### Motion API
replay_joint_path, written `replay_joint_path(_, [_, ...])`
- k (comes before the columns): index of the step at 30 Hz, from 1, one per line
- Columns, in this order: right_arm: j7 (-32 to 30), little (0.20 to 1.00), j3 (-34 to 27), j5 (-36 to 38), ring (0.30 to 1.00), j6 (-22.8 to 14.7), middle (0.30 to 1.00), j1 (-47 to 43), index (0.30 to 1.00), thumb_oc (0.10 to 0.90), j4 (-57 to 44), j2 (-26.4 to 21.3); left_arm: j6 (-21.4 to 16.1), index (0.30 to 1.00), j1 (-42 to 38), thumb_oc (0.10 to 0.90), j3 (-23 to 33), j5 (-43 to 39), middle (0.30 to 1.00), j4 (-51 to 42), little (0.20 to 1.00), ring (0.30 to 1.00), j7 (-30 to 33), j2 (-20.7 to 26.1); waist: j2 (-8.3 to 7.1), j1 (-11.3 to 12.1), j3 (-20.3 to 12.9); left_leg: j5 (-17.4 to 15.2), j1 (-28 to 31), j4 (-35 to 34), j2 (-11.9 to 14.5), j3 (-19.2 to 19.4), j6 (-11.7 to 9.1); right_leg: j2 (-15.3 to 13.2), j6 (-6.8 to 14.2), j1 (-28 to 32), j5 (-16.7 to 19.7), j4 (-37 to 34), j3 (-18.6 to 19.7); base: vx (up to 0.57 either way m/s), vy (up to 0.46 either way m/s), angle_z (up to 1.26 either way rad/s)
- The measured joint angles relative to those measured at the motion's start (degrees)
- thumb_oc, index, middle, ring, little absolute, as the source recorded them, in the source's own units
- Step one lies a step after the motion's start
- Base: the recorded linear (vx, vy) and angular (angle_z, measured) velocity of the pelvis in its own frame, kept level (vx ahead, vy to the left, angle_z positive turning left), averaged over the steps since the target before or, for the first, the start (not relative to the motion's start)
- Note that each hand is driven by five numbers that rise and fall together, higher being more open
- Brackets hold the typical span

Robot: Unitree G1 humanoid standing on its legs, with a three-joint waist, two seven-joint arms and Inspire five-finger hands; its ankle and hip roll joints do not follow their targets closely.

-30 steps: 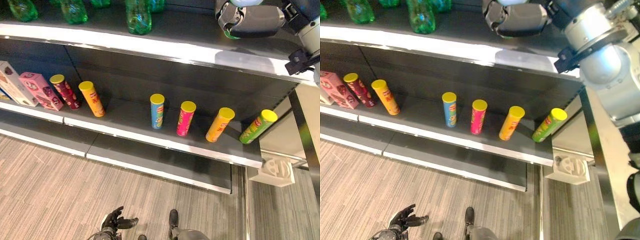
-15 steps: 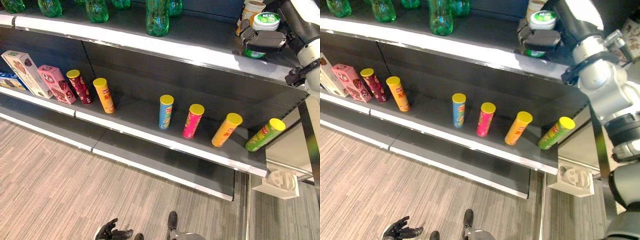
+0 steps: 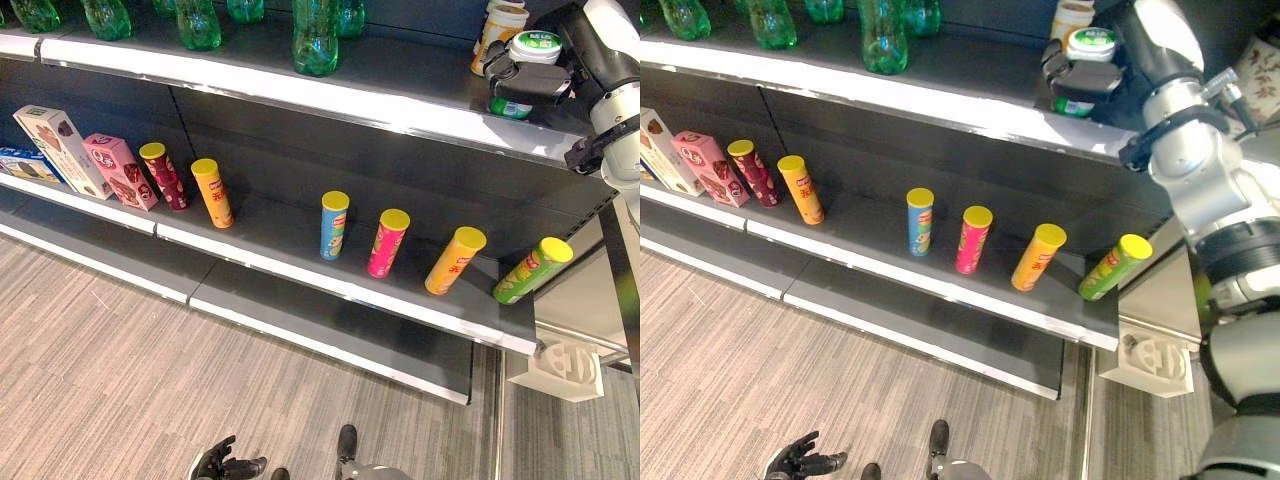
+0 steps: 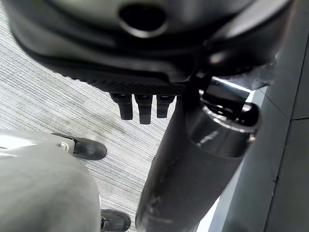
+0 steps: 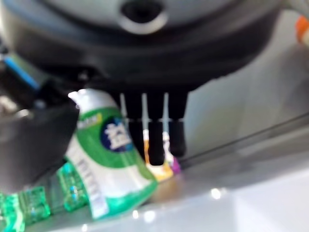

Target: Put the goods on the table back onto the shelves and tidy them up.

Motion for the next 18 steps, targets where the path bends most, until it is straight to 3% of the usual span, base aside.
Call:
replay_joint_path(10, [0.05, 0.3, 0.07, 0.0, 0.3, 0.01, 0.3, 0.0, 0.3, 0.4, -1.93, 1.12, 0.0, 0.9, -0.06, 0.8, 0.0, -0.02, 0.9, 0.0, 0.9, 0.9, 0.57, -0.13, -0.01, 0.0, 0.0, 0.02, 0.01, 0.0, -0.01, 0.07, 0.04, 0.0, 0.0, -0.01, 0.0, 0.0, 0.05, 0.0, 0.0, 0.0])
replay_joint_path(18, [-0.19, 0.3, 0.17, 0.53, 0.3, 0.03, 0.3, -0.02, 0.3, 0.4, -1.33, 2.15, -0.01, 0.9, 0.09, 0.8, 0.01, -0.19, 0.9, 0.05, 0.9, 0.9, 0.87, -0.16, -0.02, 1.6, 0.0, 0.04, -0.21, 0.0, 0.03, -0.38, 0.0, -0.1, 0.0, 0.02, 0.0, 0.01, -0.53, 0.0, -0.005, 0.03])
